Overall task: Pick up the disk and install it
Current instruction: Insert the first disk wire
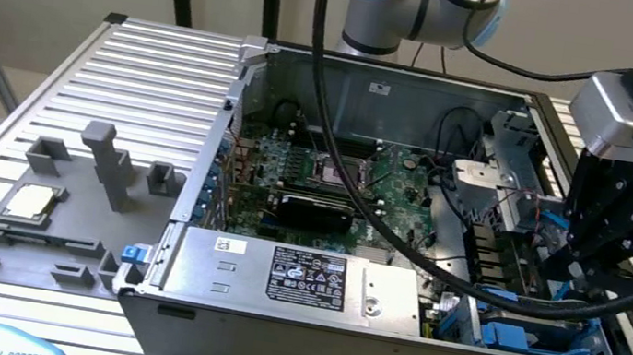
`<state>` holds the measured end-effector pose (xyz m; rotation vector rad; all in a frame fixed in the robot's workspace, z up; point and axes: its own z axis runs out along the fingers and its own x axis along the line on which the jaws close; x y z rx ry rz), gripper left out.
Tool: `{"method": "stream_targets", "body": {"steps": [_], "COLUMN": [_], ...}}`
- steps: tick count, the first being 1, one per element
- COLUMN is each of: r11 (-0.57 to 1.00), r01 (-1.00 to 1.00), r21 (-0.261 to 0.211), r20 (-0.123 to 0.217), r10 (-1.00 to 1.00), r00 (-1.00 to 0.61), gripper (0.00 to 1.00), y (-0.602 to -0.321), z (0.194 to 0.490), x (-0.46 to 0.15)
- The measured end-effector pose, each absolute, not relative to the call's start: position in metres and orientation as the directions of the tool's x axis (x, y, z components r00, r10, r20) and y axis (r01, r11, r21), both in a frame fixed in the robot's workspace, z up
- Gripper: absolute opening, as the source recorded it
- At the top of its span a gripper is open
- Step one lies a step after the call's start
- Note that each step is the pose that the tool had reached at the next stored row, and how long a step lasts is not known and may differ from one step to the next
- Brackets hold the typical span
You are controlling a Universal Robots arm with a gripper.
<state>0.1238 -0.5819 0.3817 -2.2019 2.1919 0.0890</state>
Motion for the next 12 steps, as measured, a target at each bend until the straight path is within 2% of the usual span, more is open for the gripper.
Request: {"method": "stream_targets", "body": {"steps": [1,12], "r11": [-0.005,-0.008], "r01": [-1.000,-1.000], "r21": [0.017,0.017], "r20": [-0.065,-0.064], "r10": [-0.998,-0.998], "r00": [0.004,0.007], "gripper": [0.11,0.11], "y": [-0.582,-0.570], "z": [0.382,0.374], "x": [0.127,0.156]}}
